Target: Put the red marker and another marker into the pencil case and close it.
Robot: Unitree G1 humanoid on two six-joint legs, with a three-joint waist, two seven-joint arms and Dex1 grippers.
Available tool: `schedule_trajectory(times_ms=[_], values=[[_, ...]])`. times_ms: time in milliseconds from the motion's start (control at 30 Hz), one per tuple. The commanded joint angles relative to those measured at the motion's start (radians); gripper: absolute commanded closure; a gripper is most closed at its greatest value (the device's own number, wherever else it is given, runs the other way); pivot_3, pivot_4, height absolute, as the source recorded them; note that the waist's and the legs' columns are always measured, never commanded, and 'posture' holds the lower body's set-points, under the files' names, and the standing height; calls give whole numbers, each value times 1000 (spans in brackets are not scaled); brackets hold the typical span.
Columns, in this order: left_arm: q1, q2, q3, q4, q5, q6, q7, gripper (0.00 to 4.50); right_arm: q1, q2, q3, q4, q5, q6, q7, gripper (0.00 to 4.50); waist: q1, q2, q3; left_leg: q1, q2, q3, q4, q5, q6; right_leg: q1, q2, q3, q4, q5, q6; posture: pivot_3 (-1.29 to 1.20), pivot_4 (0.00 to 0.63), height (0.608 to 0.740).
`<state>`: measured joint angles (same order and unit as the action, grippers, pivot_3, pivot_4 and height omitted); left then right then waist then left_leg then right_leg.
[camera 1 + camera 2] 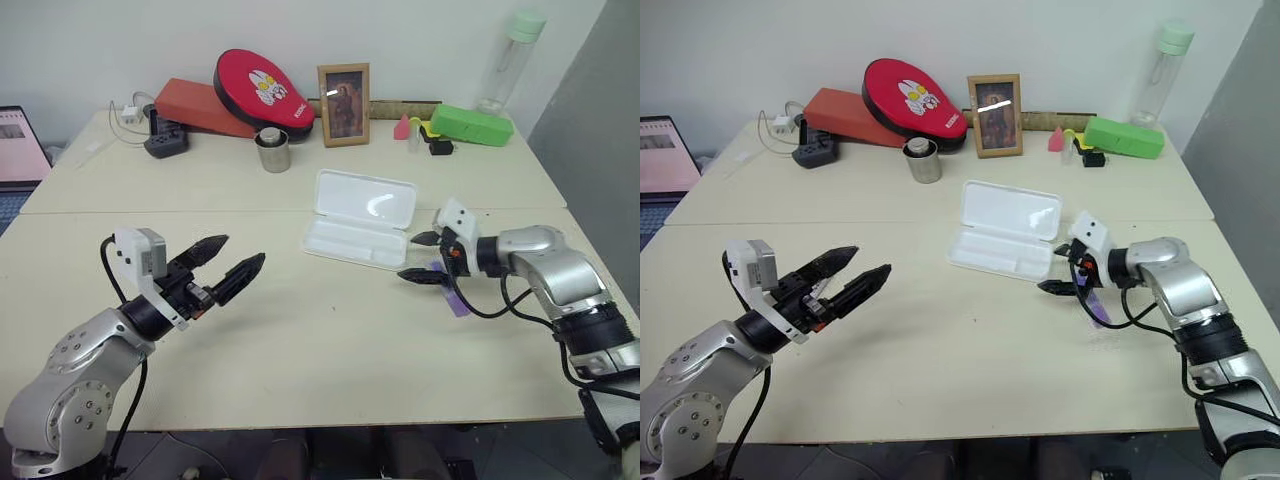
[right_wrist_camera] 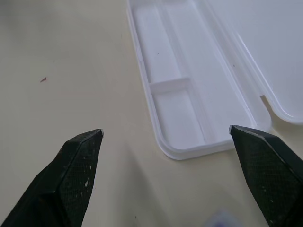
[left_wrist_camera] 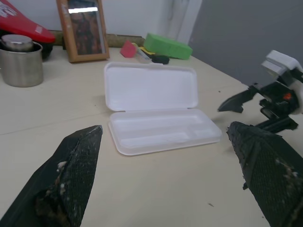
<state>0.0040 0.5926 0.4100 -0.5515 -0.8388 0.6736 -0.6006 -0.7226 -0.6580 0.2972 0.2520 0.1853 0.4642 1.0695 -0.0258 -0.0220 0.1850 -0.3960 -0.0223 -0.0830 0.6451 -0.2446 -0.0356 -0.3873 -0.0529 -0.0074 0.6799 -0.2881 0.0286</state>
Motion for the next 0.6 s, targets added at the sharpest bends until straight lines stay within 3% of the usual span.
schedule_trajectory(times_ms=[33, 200, 333, 467, 600], values=[[-12, 34, 8, -50, -37, 7, -3, 0, -41, 28, 13, 13, -27, -43, 41, 188, -1, 0, 0, 0, 0, -1, 0, 0, 0, 0, 0, 0, 0, 0, 0, 0, 150, 740], [12, 94, -40, -98, -48, 32, -45, 0, -51, 72, 37, 21, -61, -44, 59, 1265, -1, 0, 0, 0, 1, -1, 0, 0, 0, 0, 0, 0, 0, 0, 0, 0, 150, 740], [24, 138, -65, -109, -39, 34, -85, 0, -62, 105, 55, 55, -97, -45, 50, 1803, -2, 0, 0, 1, 1, -2, 0, 0, 1, 0, 0, 0, 1, 0, 0, 0, 150, 740], [14, 160, -75, -106, -41, 28, -111, 0, -92, 143, 83, 145, -158, -70, 23, 2752, -3, 0, 0, 1, 1, -2, 0, 0, 1, 0, 0, 0, 1, 0, 0, 0, 150, 740], [5, 162, -81, -109, -44, 33, -104, 0, -106, 158, 82, 172, -177, -82, 33, 2752, -3, 0, 0, 1, 0, -2, 0, 0, 1, 0, 1, 0, 1, 0, 0, 0, 150, 740]])
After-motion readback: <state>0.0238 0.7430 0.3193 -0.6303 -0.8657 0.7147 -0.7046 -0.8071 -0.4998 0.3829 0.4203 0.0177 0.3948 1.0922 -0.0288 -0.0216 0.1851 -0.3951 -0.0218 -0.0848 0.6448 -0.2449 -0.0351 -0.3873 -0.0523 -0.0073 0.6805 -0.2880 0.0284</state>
